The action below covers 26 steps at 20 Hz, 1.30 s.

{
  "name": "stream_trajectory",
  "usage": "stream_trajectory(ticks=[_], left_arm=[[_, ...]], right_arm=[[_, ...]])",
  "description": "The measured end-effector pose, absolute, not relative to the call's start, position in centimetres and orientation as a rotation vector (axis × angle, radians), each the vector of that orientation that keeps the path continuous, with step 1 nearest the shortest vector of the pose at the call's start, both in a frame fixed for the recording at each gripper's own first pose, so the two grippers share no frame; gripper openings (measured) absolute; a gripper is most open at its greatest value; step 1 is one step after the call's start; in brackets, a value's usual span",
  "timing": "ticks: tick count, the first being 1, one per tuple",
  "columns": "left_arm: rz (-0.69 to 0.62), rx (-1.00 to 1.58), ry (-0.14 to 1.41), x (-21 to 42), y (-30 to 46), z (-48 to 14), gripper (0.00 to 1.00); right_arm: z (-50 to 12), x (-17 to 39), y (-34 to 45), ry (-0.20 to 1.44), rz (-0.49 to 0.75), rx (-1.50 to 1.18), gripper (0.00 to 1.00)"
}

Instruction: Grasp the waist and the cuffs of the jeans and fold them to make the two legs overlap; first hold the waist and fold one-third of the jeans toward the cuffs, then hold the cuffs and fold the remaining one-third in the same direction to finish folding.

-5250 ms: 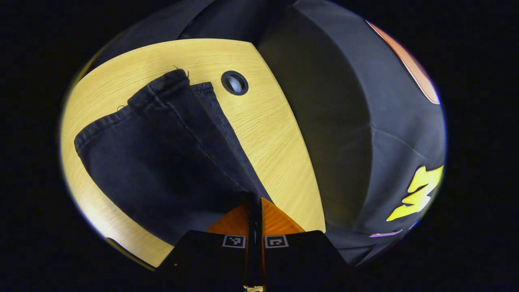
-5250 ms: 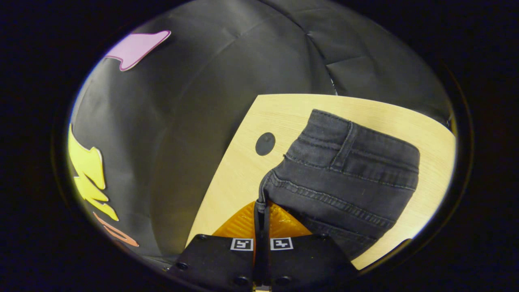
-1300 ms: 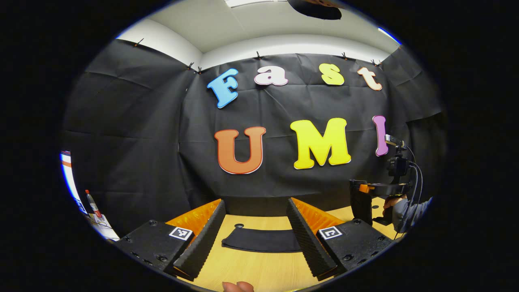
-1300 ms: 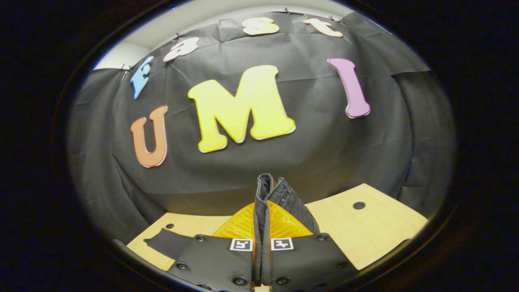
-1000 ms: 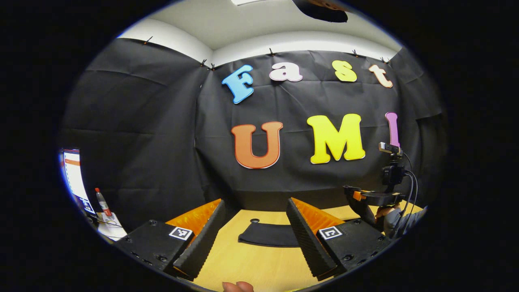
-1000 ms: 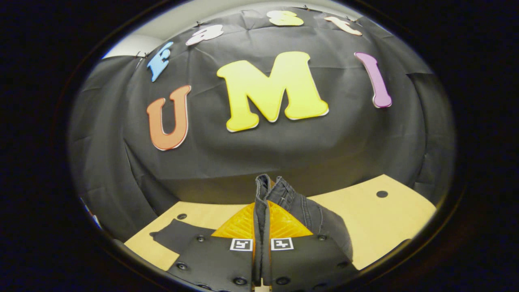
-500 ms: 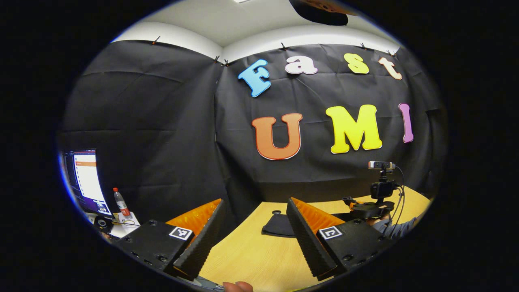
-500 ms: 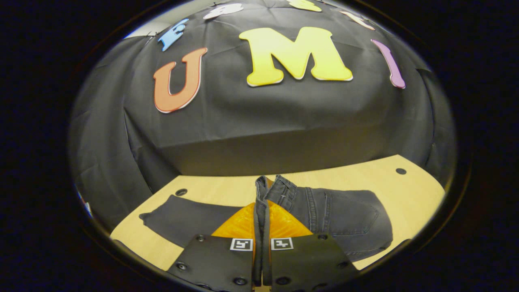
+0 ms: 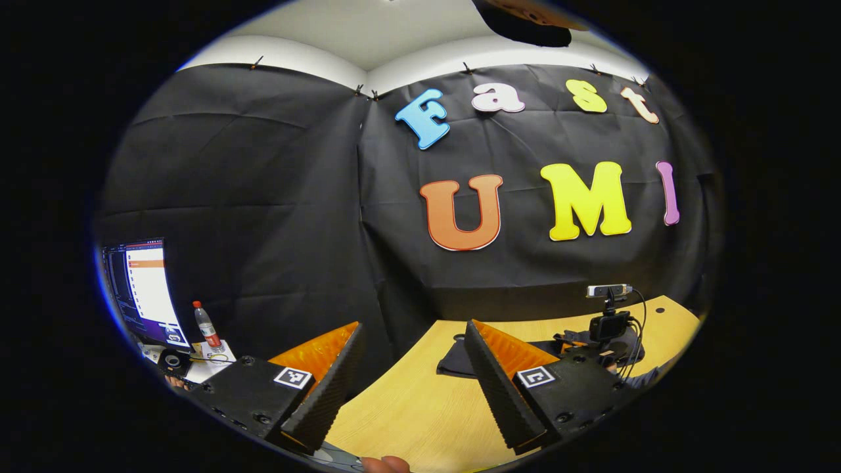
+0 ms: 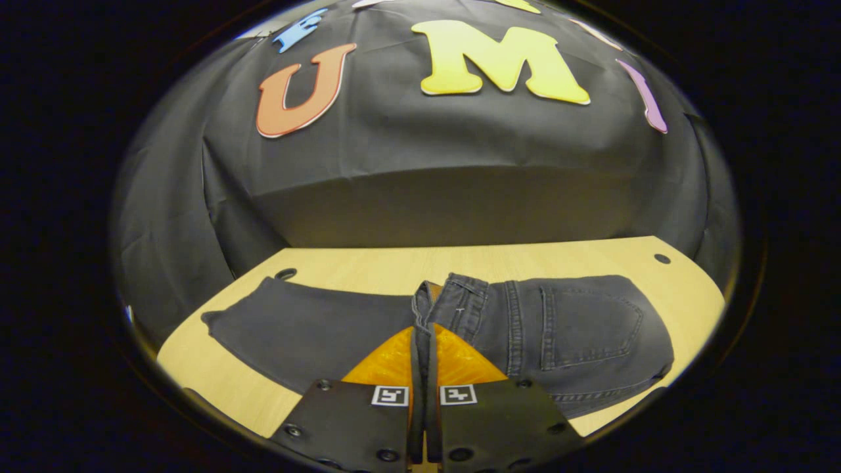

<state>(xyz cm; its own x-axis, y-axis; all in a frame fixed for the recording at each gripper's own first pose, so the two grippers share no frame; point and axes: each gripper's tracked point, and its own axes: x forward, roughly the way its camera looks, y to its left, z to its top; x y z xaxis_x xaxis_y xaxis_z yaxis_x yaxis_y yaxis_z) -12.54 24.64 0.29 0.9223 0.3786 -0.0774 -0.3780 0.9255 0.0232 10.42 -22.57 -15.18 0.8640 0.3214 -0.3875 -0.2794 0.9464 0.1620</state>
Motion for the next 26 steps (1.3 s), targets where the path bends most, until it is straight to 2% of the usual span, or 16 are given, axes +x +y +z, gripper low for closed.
stream_trajectory(ticks=[1,3,6,8,10,14,16,20,22,26], left_arm=[[0.39,0.007,0.083,-12.5,24.6,0.1,0.97],[0.387,-0.005,0.087,-12.2,24.6,0.0,0.97],[0.379,-0.067,0.103,-11.4,24.7,-0.6,0.97],[0.388,-0.132,0.109,-10.6,25.0,-1.3,0.97],[0.378,-0.21,0.129,-9.3,24.9,-2.1,0.97],[0.33,-0.431,0.228,-3.7,24.6,-7.3,0.98],[0.274,-0.557,0.274,-0.6,23.7,-10.3,0.99],[0.195,-0.946,0.439,5.9,21.5,-17.5,0.99],[0.211,-1.092,0.49,8.6,21.4,-21.0,0.99],[0.284,-1.338,0.524,11.7,22.2,-23.7,0.99]], right_arm=[[-15.6,10.2,-21.8,0.429,0.34,0.115,0.04],[-16.4,9.8,-20.1,0.466,0.396,0.137,0.13],[-15.2,9.4,-19.1,0.439,0.422,0.098,0.96],[-13.7,9.2,-18.9,0.427,0.452,0.113,1.0],[-10.4,9.7,-19.5,0.382,0.465,0.134,0.97],[-2.2,10.9,-22.8,0.239,0.473,0.148,1.0],[2.2,10.9,-25.6,0.161,0.468,0.136,0.97],[10.8,9.7,-32.8,0.014,0.42,0.163,0.96],[14.2,9.0,-37.1,-0.059,0.37,0.135,0.96],[18.1,7.7,-45.6,-0.144,0.238,0.092,0.96]])
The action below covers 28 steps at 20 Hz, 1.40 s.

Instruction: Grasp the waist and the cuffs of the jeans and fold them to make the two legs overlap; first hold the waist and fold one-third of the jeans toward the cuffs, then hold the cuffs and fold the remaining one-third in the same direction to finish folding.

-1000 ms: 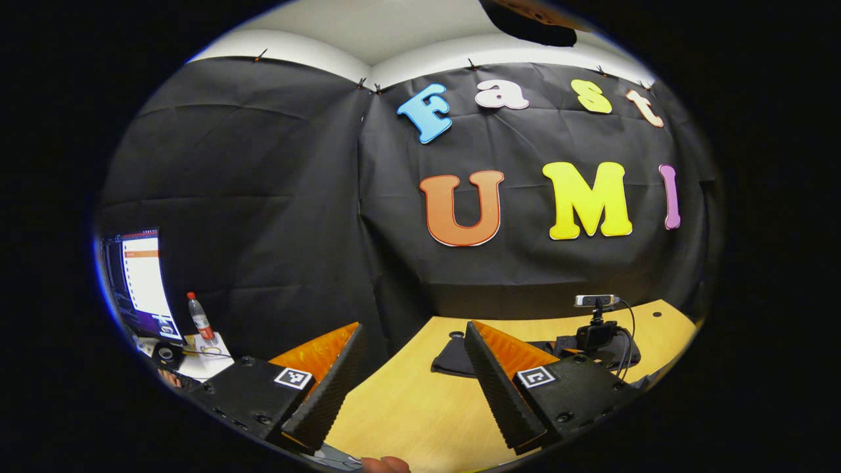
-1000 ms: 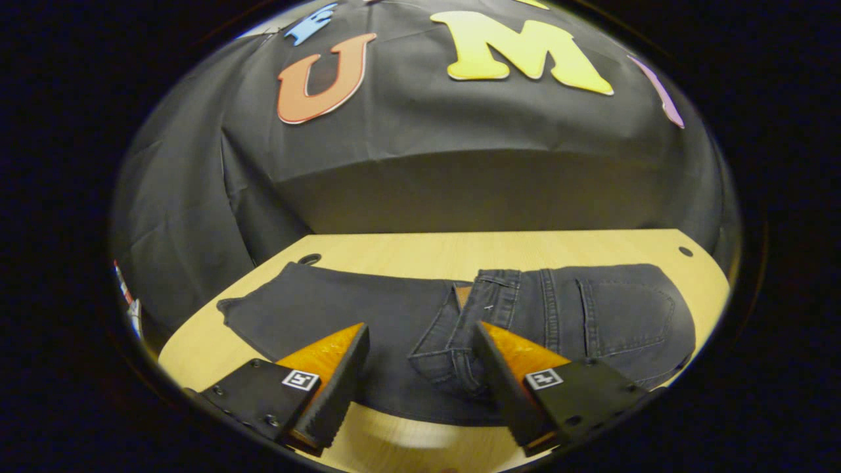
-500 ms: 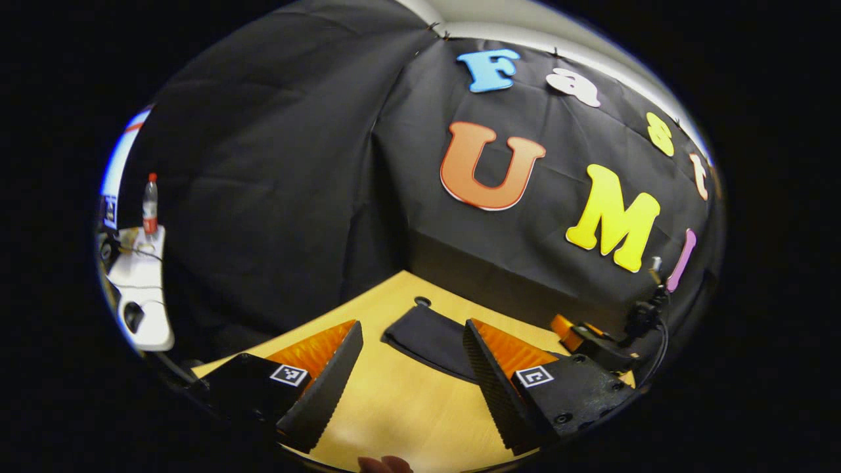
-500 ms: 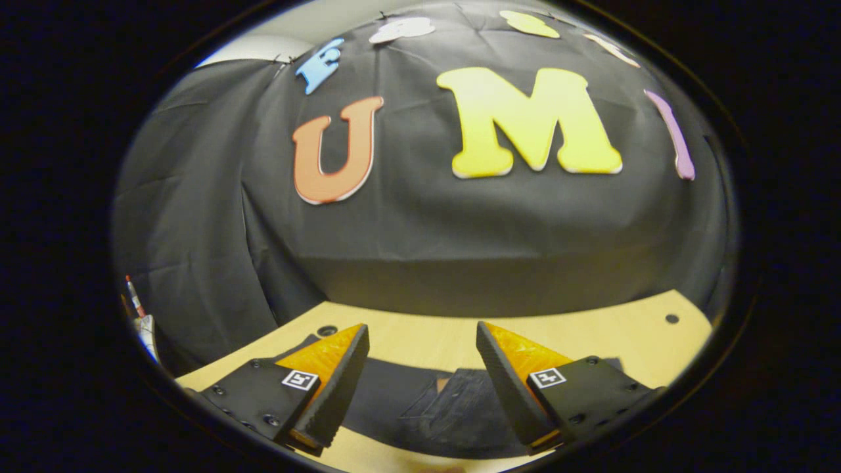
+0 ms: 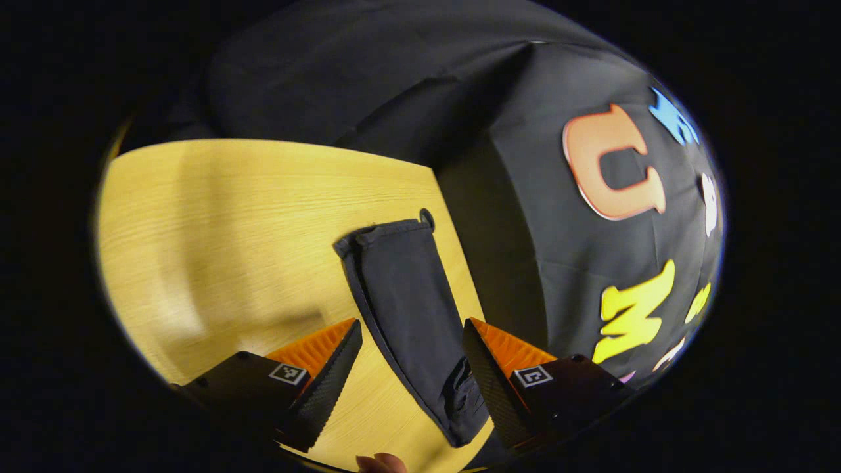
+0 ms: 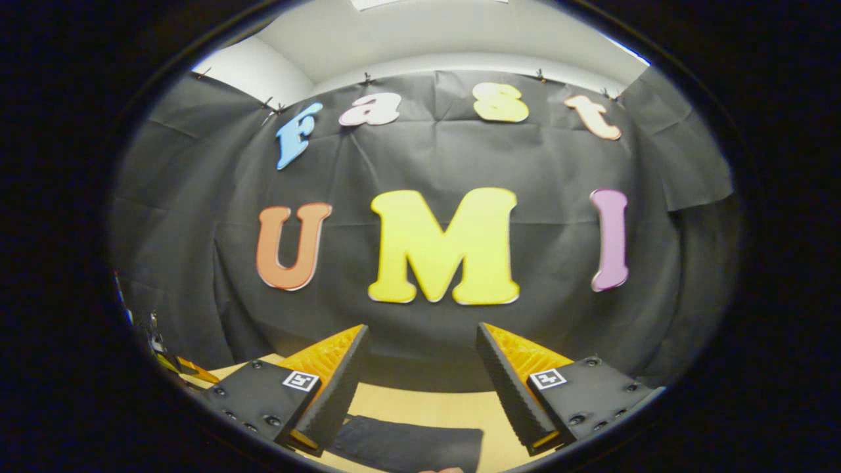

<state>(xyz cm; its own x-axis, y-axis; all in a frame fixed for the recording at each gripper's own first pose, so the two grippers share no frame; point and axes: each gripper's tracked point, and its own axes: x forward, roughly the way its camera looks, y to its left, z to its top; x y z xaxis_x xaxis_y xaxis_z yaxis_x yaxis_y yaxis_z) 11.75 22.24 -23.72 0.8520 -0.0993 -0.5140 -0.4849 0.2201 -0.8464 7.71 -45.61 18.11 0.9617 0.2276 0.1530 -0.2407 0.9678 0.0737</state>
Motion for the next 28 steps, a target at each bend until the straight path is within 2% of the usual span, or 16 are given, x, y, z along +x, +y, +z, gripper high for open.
stream_trajectory(ticks=[4,10,12,16,21,23,25,26,27,28], left_arm=[[0.389,-1.46,0.577,12.3,22.5,-24.6,0.99],[0.419,-1.493,0.593,14.0,22.7,-25.8,0.99],[0.419,-1.497,0.594,14.7,22.8,-25.9,0.98],[0.404,-1.527,0.561,16.8,22.9,-25.9,0.98],[0.318,-1.715,0.437,18.1,23.4,-25.1,0.98],[0.29,-1.771,0.413,18.5,22.8,-25.2,0.92],[0.28,-1.797,0.413,18.5,22.7,-25.6,0.81],[0.284,-1.794,0.425,18.0,22.7,-26.3,0.7],[0.325,-1.772,0.469,17.3,22.6,-27.7,0.75],[0.35,-1.765,0.476,17.1,22.7,-28.3,0.39]], right_arm=[[17.9,7.2,-52.1,-0.131,0.112,0.051,0.96],[17.5,6.5,-57.4,-0.116,0.005,0.03,1.0],[17.9,6.3,-58.2,-0.124,-0.014,0.015,0.96],[18.0,5.8,-59.6,-0.125,-0.043,-0.034,0.96],[17.3,5.5,-60.9,-0.101,-0.069,-0.02,0.96],[17.5,5.5,-61.2,-0.1,-0.07,-0.025,0.96],[17.6,5.6,-61.5,-0.1,-0.072,-0.026,0.97],[17.5,5.7,-61.6,-0.095,-0.073,-0.025,0.98],[17.4,5.7,-61.6,-0.091,-0.071,-0.024,0.98],[17.3,5.8,-61.6,-0.088,-0.071,-0.028,0.96]])
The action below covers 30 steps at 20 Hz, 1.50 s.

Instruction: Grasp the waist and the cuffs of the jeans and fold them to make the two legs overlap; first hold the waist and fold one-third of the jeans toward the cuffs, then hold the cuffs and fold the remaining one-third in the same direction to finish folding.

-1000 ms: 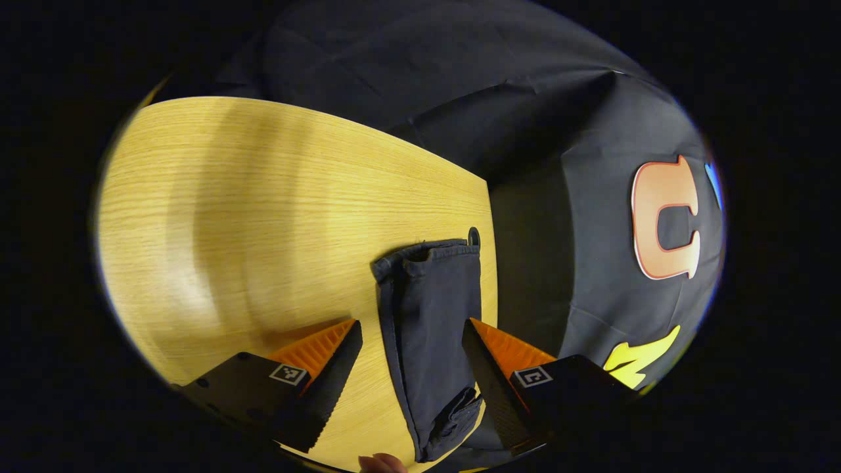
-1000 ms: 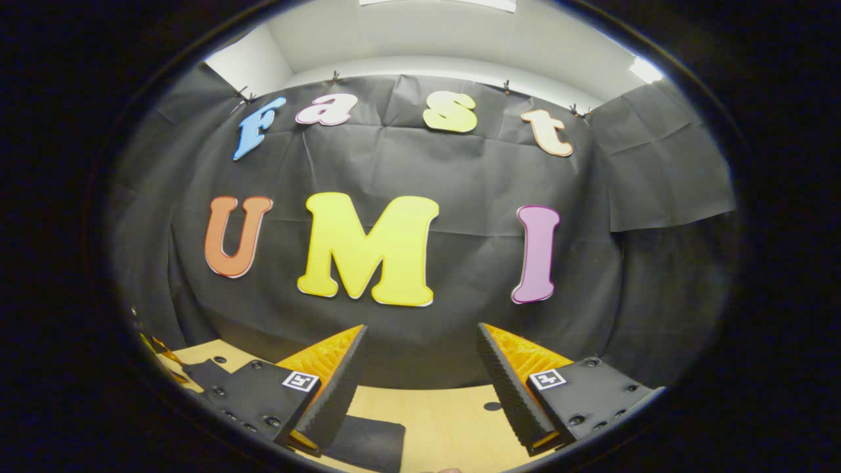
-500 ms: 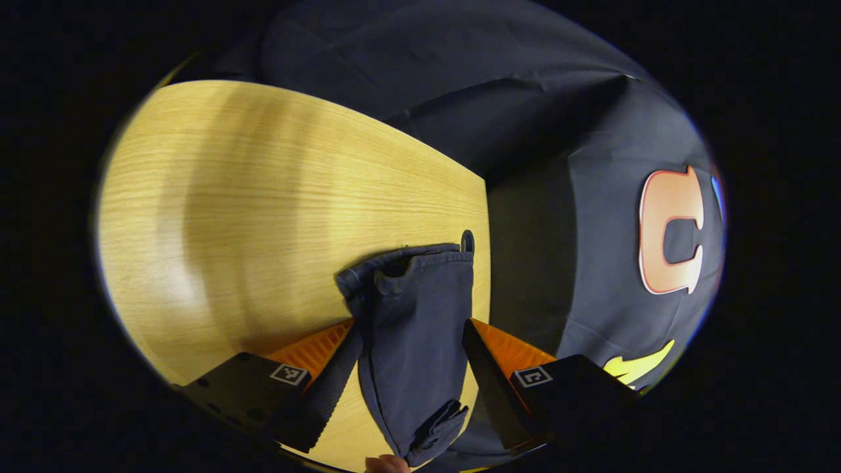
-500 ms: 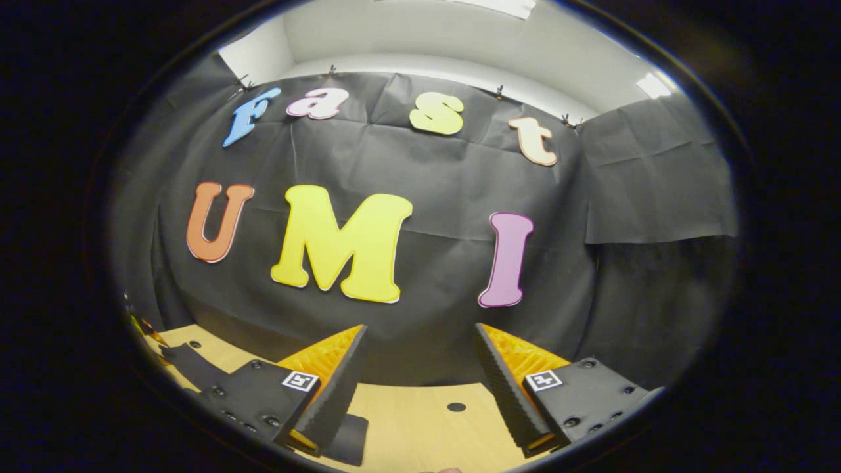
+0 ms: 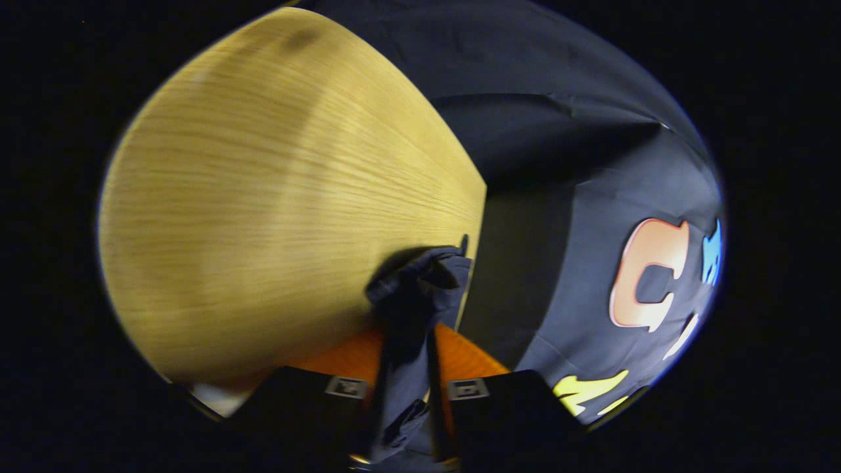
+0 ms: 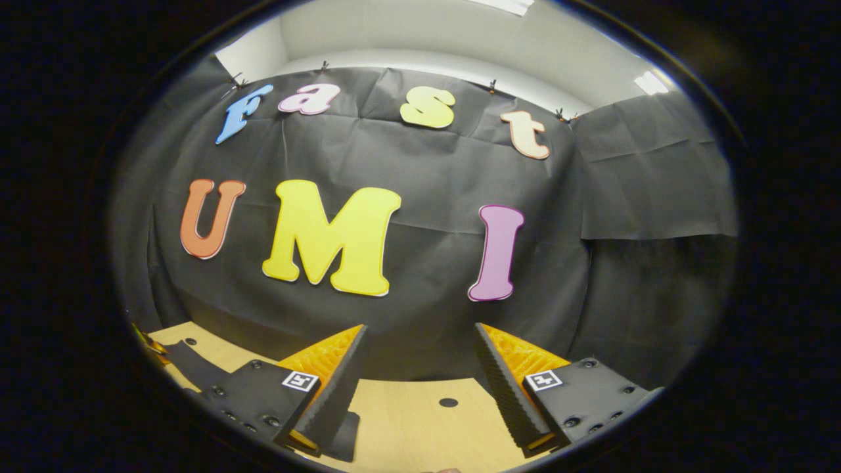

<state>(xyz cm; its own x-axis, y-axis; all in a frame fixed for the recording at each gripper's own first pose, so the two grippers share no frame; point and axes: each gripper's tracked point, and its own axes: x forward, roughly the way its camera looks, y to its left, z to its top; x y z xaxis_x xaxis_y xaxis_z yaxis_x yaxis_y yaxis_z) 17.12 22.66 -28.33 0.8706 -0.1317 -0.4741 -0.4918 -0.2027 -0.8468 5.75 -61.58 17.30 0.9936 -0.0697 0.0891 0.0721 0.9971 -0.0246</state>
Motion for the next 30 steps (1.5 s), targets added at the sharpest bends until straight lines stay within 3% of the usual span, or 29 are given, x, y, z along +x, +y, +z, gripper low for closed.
stream_trajectory(ticks=[1,2,8,13,20,25,30], left_arm=[[0.354,-1.758,0.479,17.5,22.3,-28.5,0.03],[0.357,-1.719,0.489,17.4,22.3,-28.3,0.08],[0.275,-1.503,0.497,17.7,22.1,-24.7,0.03],[0.19,-1.199,0.437,19.0,19.7,-17.8,0.03],[0.054,-0.986,0.351,20.5,12.1,-9.3,0.03],[-0.01,-0.869,0.343,21.3,5.4,-6.8,0.04],[-0.156,-0.815,0.379,20.2,-2.4,-5.9,0.03]], right_arm=[[17.3,5.8,-61.5,-0.089,-0.067,-0.033,0.97],[17.3,5.8,-61.5,-0.087,-0.066,-0.04,0.97],[17.1,5.7,-61.8,-0.08,-0.064,-0.041,0.97],[17.5,5.4,-62.5,-0.077,-0.066,-0.025,0.97],[18.2,4.0,-65.1,-0.086,-0.091,-0.04,0.96],[18.6,1.9,-68.0,-0.089,-0.144,-0.038,0.98],[18.0,-0.8,-71.0,-0.068,-0.206,-0.04,0.96]])
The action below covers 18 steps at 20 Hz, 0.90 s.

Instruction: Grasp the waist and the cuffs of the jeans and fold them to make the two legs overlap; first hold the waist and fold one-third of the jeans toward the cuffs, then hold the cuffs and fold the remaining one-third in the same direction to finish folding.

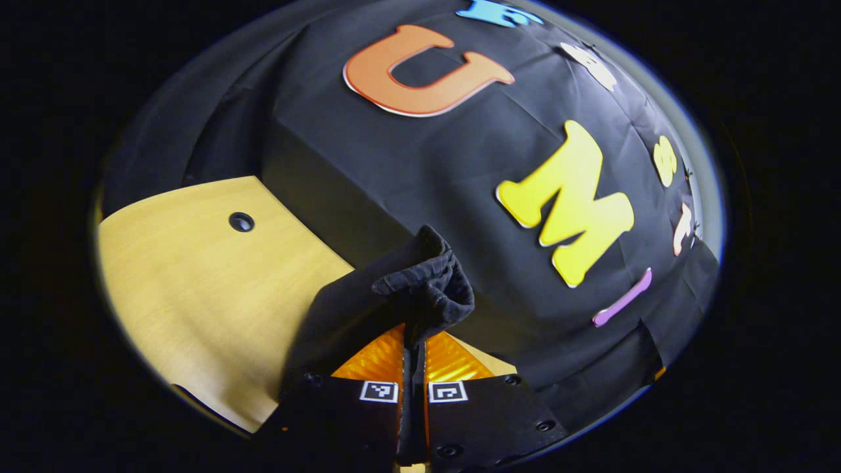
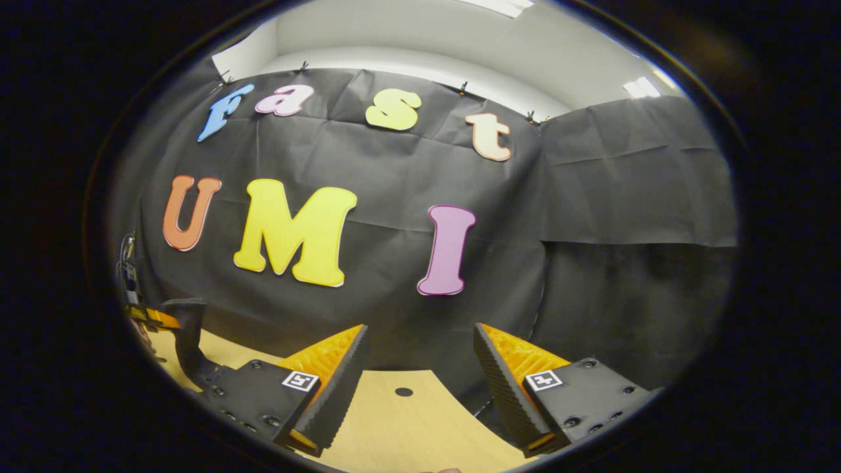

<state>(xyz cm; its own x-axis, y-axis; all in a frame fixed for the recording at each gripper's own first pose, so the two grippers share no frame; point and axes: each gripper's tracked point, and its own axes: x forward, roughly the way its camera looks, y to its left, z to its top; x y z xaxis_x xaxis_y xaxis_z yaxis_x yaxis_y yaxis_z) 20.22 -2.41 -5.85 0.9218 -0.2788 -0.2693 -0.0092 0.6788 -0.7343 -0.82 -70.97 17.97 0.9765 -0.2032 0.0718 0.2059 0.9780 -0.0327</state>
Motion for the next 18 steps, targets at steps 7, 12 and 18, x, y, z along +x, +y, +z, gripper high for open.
stream_trajectory(ticks=[7,12,18], left_arm=[[-0.361,-0.71,0.497,18.7,-15.3,-8.3,0.03],[-0.366,-0.551,0.607,16.7,-19.8,-13.3,0.04],[-0.341,-0.472,0.678,16.2,-21.4,-17.6,0.04]], right_arm=[[16.4,-4.9,-74.4,-0.027,-0.28,-0.046,0.98],[16.1,-7.2,-77.1,-0.019,-0.333,-0.036,0.96],[15.3,-8.3,-78.5,0.003,-0.365,-0.034,0.98]])
